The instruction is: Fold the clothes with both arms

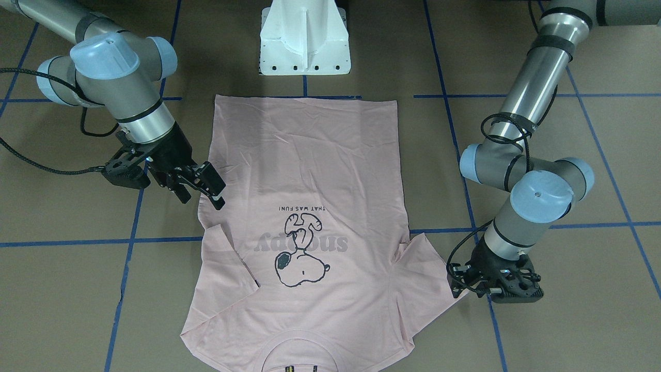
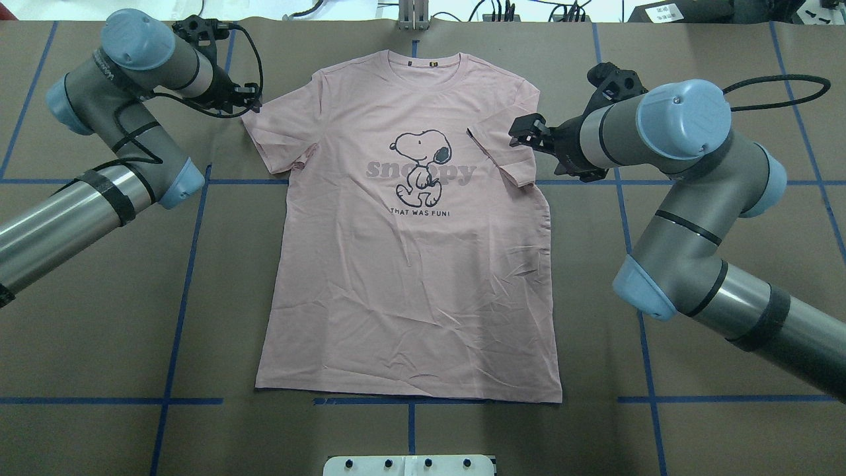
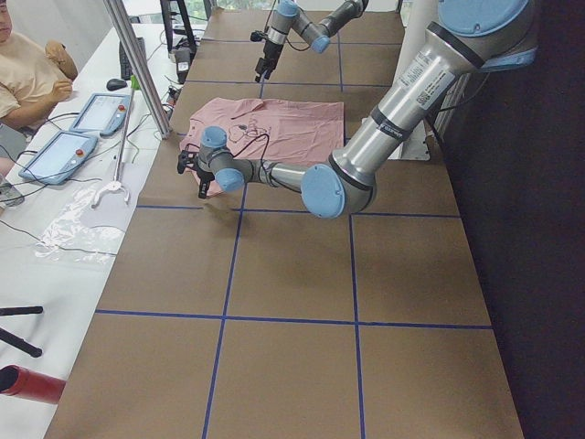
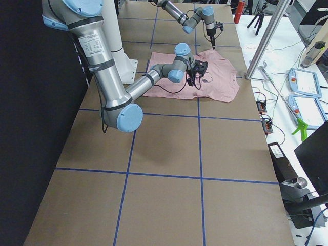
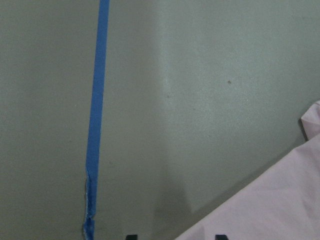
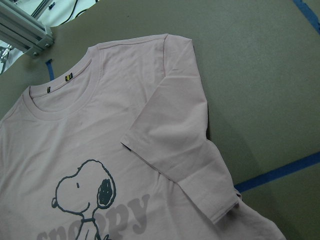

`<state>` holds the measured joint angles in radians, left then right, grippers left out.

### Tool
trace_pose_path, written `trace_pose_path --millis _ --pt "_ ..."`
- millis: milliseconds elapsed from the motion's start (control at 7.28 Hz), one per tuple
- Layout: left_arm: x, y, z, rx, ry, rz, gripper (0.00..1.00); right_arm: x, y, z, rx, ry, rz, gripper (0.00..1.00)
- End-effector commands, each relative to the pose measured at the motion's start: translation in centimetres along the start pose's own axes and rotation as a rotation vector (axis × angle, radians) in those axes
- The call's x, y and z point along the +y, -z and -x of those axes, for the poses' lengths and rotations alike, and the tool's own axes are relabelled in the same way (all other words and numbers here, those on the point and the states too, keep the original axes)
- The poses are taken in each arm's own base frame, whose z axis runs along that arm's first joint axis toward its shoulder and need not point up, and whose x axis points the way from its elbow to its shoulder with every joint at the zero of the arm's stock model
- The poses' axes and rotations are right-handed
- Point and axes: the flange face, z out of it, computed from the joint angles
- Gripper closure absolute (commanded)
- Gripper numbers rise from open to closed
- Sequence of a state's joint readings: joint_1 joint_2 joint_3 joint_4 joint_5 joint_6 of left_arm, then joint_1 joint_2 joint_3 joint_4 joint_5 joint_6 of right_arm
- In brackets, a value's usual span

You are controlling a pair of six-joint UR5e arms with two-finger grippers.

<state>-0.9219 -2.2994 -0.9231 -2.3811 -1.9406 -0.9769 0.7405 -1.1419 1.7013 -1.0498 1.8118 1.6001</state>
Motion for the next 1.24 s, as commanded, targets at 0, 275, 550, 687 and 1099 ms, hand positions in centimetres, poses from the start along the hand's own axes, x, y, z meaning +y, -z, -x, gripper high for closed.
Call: trace_pose_path --millis 0,275,550,687,1099 --pt "0.4 -0.4 0.1 0.000 -0.004 -0.003 0.56 0.1 -0.1 0.1 0.001 0.001 0.001 0.00" --pt "0.3 -0.3 0.0 0.000 -0.006 -0.005 1.00 0.0 0.0 0.3 -0.003 0.001 -0.002 0.00" --pt "-0.4 0.8 -1.7 0.030 0.005 -0.012 1.00 -0.9 0.4 0.2 -0.003 -0.007 -0.011 0.00" --pt "-0.9 3.5 -4.7 0.085 0.036 -0.010 1.00 -1.2 0.5 0.2 -0.004 -0.009 -0.013 0.00" --pt "1.6 4.0 -14.7 0.154 0.162 0.022 1.00 -2.1 -0.2 -0.2 0.011 0.008 -0.023 0.00"
